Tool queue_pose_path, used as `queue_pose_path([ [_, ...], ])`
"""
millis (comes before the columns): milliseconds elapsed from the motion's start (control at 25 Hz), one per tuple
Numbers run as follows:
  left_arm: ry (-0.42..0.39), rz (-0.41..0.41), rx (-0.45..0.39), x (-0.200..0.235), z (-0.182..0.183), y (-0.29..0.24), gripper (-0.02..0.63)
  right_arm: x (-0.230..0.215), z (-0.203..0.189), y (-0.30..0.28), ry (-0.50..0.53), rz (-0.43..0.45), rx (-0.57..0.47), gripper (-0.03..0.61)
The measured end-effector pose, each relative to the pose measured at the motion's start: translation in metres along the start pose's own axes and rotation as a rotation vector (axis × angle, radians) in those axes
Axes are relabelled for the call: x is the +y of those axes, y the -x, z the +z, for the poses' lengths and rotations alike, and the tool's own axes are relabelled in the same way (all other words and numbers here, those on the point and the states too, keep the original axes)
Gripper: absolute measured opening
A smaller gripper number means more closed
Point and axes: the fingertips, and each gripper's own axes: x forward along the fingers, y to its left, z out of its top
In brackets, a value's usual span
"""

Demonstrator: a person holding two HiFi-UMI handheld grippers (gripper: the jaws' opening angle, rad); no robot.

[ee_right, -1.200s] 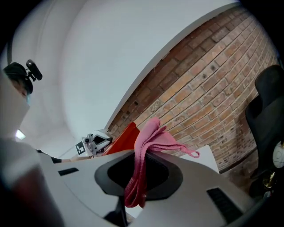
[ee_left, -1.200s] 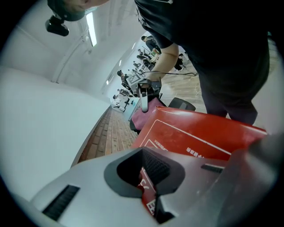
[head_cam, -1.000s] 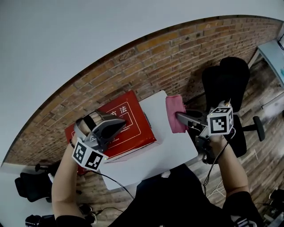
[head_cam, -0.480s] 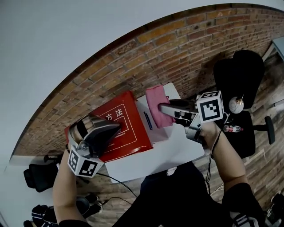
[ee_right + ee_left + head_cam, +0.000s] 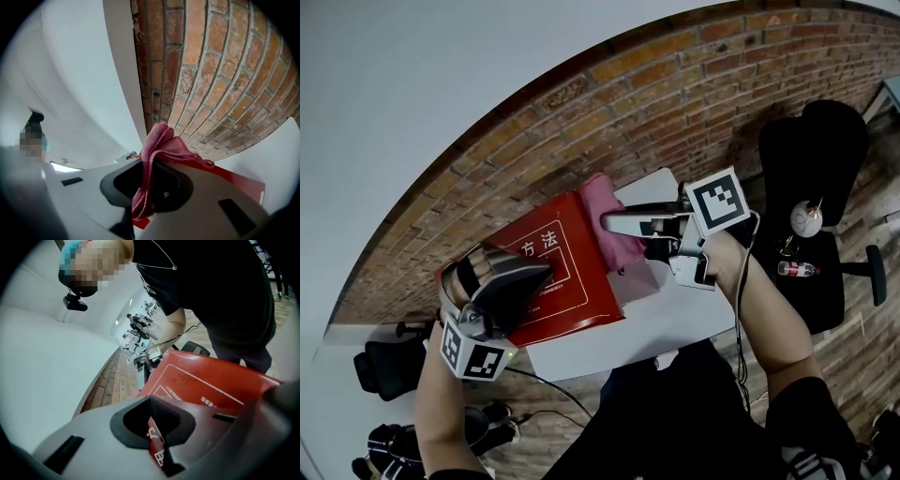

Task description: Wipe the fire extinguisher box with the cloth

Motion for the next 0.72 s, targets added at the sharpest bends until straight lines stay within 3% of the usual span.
queue_pose_path([
  [320,0.0,0.002,0.004,0.002,0.001,-0.001,0.029,-0.014,-0.003,-0.006,-0.065,0.043,0.013,0.061],
  [720,0.005,0.006,0.011,0.002,0.0,-0.001,0.029,-0.038,-0.008,-0.006,-0.065,-0.006,0.007,0.061],
])
